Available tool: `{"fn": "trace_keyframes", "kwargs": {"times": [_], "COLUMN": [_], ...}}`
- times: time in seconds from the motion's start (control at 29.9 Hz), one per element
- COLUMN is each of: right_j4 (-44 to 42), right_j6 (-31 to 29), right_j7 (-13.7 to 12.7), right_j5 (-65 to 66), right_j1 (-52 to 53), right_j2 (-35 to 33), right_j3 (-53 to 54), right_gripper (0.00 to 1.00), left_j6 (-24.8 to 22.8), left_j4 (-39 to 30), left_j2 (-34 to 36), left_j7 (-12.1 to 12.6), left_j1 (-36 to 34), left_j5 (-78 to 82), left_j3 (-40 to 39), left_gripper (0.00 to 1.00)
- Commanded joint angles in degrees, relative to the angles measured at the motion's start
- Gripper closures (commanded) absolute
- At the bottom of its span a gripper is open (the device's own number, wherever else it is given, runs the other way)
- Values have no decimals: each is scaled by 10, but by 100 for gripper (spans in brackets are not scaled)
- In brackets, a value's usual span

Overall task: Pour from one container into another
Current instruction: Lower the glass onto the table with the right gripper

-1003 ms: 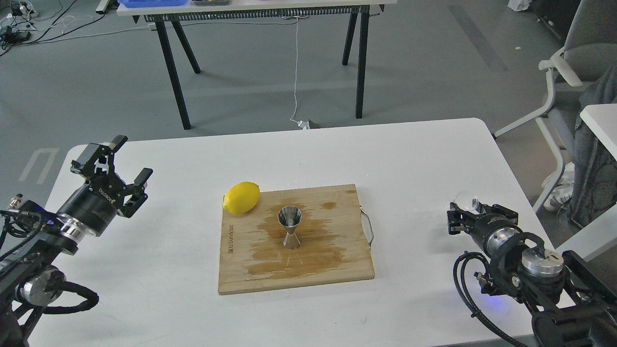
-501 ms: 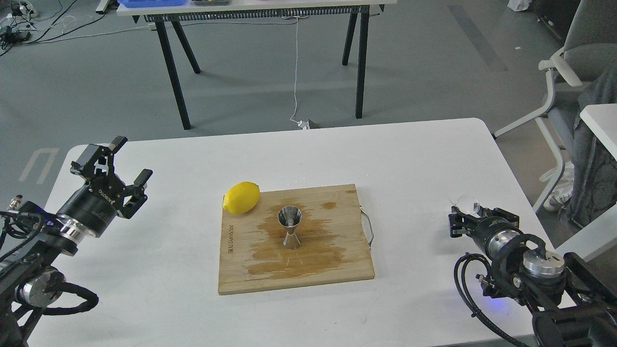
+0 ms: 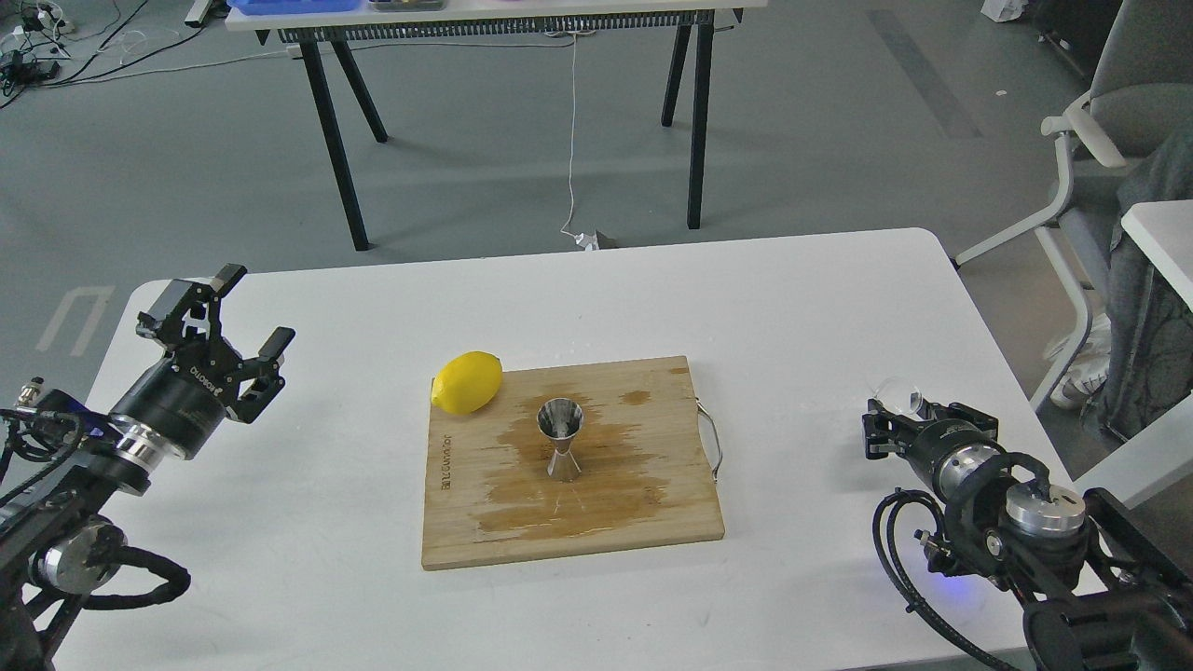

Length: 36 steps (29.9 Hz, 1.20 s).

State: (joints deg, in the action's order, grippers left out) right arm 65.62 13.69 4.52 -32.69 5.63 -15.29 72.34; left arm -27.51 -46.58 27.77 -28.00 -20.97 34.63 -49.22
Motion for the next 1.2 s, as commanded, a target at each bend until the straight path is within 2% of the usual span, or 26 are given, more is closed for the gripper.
{"fn": "trace_keyframes", "kwargs": {"times": [0.0,0.7,1.17], "right_j4": [-3,-2,-3], "right_j6": [0,0,0], "right_j7": [0,1,1], "right_j5": [0,0,0], "right_j1": [0,1,0], "right_j2": [0,4,4], "right_j3": [0,0,0], "right_gripper": [51,39,20], "left_j6": [0,0,-1], "left_j4": [0,0,0], "left_j2": [0,0,1], "left_j7": [0,0,0], "left_j1": [1,1,1], "left_j5": [0,0,0], "left_j3": [0,0,0], "left_gripper": [1,1,1]}}
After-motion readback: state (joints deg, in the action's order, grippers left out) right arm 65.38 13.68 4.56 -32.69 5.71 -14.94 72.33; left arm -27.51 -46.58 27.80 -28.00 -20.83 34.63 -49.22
